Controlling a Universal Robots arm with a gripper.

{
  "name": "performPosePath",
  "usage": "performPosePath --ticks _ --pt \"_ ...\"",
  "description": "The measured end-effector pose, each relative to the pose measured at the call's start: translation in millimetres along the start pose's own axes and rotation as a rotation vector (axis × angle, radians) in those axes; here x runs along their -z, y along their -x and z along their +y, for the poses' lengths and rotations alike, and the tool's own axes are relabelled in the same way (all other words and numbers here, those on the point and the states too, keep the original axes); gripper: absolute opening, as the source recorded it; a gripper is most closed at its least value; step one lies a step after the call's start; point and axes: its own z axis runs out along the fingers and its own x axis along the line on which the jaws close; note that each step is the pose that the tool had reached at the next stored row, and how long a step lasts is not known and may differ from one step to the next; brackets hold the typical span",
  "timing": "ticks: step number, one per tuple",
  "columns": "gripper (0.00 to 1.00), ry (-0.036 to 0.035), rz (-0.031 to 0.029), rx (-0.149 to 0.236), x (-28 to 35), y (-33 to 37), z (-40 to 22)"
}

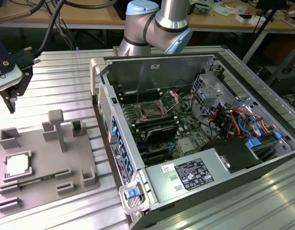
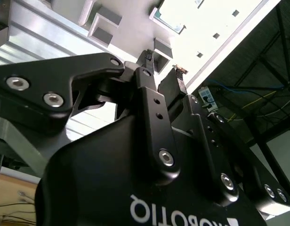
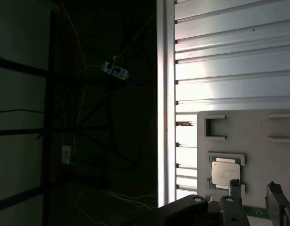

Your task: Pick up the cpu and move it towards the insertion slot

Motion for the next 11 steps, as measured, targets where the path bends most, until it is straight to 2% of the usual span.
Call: performPosePath --ticks 2,3,6,8,9,11 --pt "0.34 0.0004 0.0 0.0 -1.7 -0.1 -0.5" --pt "0.41 0.0004 0.0 0.0 -3.7 0.0 -0.7" --pt "0.41 0.0009 0.0 0.0 -9.9 -0.1 -4.1" --pt "0.42 0.0009 -0.0001 0.0 -15.0 -0.3 -8.2" --pt "0.48 0.0008 0.0001 0.001 -17.6 -0.5 -10.3" --pt "0.48 0.0009 -0.0002 0.001 -21.8 -1.1 -13.9"
